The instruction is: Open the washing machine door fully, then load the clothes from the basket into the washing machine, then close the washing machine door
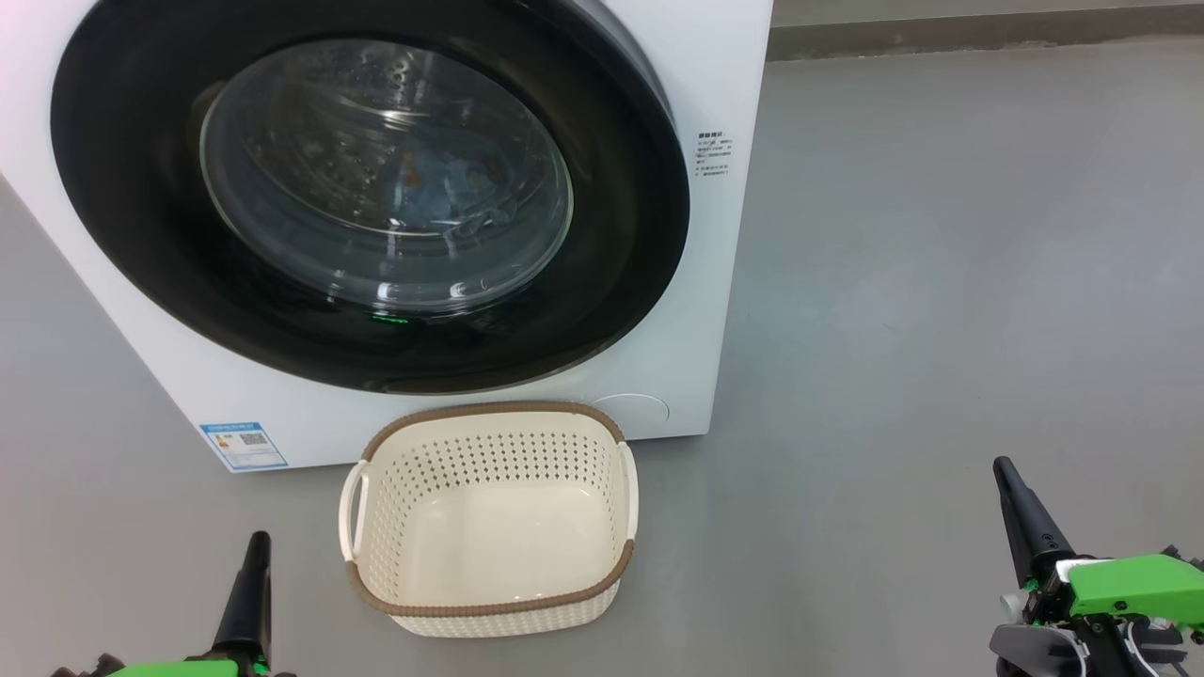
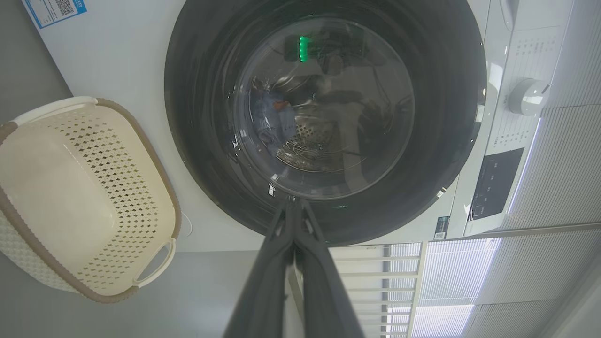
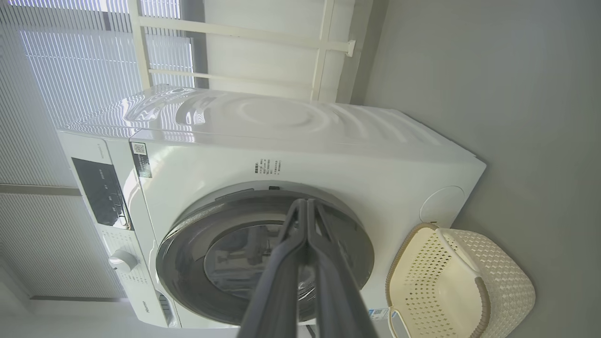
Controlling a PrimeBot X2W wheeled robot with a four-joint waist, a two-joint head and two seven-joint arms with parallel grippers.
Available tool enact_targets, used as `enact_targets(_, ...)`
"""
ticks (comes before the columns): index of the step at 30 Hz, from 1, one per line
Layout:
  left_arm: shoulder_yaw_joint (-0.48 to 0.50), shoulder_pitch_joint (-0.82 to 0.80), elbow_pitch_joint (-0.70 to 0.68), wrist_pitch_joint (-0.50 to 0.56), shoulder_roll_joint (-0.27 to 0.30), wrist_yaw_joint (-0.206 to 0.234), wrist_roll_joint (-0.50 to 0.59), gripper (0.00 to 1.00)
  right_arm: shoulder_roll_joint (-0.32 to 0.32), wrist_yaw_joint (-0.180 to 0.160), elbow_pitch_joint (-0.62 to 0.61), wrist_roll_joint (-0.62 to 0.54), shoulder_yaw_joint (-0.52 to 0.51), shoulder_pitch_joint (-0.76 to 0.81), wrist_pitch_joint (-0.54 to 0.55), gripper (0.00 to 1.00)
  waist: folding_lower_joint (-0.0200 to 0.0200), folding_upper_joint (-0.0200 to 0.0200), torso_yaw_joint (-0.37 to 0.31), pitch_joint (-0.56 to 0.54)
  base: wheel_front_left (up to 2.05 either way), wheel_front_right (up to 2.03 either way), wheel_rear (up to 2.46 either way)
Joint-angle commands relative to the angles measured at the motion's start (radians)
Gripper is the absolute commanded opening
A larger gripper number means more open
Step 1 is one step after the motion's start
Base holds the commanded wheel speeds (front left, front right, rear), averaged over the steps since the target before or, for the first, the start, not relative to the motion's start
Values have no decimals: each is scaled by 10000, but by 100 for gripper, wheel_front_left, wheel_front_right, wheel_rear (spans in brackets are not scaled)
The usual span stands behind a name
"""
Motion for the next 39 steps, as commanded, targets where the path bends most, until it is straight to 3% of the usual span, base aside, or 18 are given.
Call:
enact_targets(1, 366, -430, -305, 130, 91, 4, -289, 0, -5, 5, -347, 365, 68, -419, 117, 0, 0, 0, 5, 3, 0, 0, 0)
enact_targets(6, 474, -462, -324, 275, 53, 4, -682, 0, 73, 4, -392, 768, -72, -426, 263, 0, 0, 0, 18, 12, 0, 0, 0)
enact_targets(39, 476, -462, -324, 276, 52, 4, -681, 0, 81, 4, -392, 757, -84, -427, 273, 0, 0, 0, 18, 12, 0, 0, 0)
